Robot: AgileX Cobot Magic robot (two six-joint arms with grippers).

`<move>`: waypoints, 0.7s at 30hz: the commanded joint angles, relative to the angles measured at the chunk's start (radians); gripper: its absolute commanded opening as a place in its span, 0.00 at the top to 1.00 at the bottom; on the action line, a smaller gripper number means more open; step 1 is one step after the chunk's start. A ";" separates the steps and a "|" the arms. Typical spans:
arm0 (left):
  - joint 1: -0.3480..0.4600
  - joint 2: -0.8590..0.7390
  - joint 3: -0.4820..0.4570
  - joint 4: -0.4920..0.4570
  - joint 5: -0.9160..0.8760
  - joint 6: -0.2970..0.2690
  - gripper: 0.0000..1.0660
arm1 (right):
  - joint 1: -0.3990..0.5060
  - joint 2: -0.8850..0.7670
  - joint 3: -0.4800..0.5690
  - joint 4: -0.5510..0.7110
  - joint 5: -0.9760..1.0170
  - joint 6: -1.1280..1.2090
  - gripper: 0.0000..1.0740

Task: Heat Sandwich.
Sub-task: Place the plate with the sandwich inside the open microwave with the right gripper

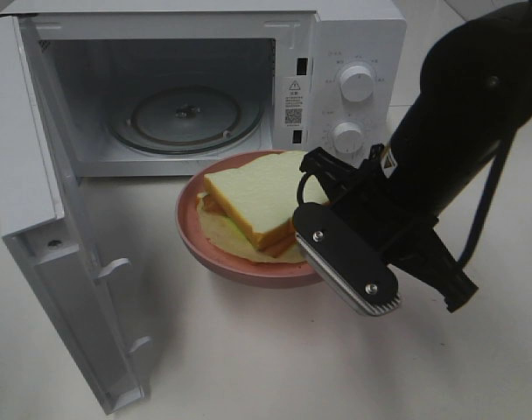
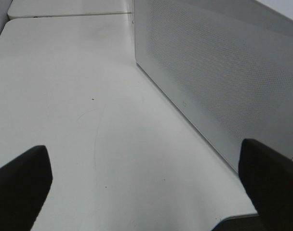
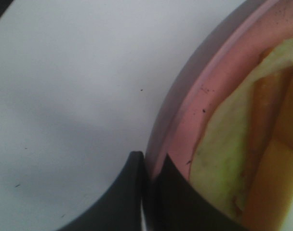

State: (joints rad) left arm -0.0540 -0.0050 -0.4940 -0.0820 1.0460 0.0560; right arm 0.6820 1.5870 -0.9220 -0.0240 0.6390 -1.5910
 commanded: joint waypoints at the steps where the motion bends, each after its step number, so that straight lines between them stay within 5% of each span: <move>1: 0.002 -0.015 0.002 -0.008 -0.009 0.000 0.08 | -0.004 0.047 -0.060 0.031 -0.023 -0.035 1.00; 21: 0.002 -0.015 0.002 -0.008 -0.009 0.000 0.08 | 0.026 0.208 -0.275 0.043 -0.041 -0.082 1.00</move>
State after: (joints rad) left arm -0.0540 -0.0050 -0.4940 -0.0820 1.0460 0.0560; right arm 0.6920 1.7840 -1.1700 0.0060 0.6300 -1.6500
